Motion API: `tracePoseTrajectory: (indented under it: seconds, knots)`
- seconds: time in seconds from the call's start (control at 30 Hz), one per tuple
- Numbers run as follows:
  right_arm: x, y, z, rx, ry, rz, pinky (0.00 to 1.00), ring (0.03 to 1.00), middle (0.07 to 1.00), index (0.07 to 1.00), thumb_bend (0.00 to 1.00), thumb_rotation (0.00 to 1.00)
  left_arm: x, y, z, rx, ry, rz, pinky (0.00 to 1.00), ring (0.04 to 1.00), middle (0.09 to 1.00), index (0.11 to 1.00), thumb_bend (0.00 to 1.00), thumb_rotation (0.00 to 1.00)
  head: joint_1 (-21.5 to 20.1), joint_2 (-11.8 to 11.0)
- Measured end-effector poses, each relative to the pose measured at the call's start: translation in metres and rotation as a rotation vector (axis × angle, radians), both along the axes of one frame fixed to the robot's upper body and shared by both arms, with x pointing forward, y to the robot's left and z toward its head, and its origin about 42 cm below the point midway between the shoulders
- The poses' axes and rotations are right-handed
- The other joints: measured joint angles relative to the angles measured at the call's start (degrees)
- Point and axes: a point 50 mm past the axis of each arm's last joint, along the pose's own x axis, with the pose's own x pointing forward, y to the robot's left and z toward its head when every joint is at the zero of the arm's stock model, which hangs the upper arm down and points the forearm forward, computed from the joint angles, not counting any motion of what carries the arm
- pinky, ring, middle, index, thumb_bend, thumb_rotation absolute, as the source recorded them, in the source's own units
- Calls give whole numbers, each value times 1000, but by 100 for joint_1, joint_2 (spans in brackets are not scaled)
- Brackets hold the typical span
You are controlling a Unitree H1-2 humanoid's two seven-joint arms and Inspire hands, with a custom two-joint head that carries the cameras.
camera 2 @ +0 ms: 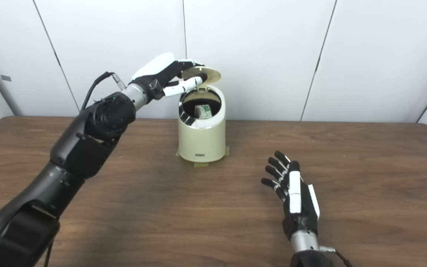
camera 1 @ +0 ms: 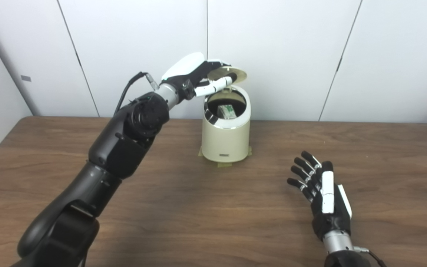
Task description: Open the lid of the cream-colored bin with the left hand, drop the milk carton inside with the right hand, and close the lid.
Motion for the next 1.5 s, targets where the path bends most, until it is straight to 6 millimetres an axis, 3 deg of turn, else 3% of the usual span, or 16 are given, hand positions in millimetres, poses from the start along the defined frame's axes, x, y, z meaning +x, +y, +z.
tracePoseTrajectory:
  seconds: [0.27, 0.43, 0.63, 0.77, 0.87, 1.27, 1.37, 1.5]
  knots:
    - [1, 0, 1, -2, -1, -13, 657, 799, 819, 858, 592, 1000, -6, 6, 0, 173, -85, -39, 830, 868, 834, 785, 482, 845, 0, 62]
    - [1, -1, 1, -7, -1, -18, 645, 793, 812, 857, 589, 1000, -12, 8, -10, 271, -128, -64, 816, 851, 805, 767, 474, 836, -26, 114]
    - [1, -1, 1, -16, 1, -20, 648, 788, 807, 850, 605, 1000, -17, 11, -19, 389, -187, -109, 875, 833, 774, 756, 465, 825, -53, 202]
    - [1, 0, 3, -24, -4, -21, 649, 786, 803, 851, 611, 1000, -20, 10, -24, 465, -227, -127, 883, 838, 781, 769, 469, 884, -62, 246]
    - [0, 0, 5, -31, -11, -19, 647, 783, 802, 853, 604, 1000, -25, 11, -29, 492, -245, -138, 893, 837, 780, 767, 470, 840, -97, 290]
    - [-2, 2, 14, -46, -20, -26, 655, 789, 802, 860, 609, 1000, -33, 11, -40, 598, -335, -171, 951, 870, 800, 790, 477, 878, -202, 404]
    - [-3, 3, 14, -51, -13, -25, 655, 787, 800, 859, 609, 1000, -35, 10, -40, 613, -343, -180, 949, 871, 800, 786, 479, 825, -237, 430]
    - [-3, 5, 14, -48, -9, -36, 637, 776, 790, 834, 587, 1000, -36, 8, -43, 626, -350, -197, 967, 882, 804, 785, 467, 875, -272, 457]
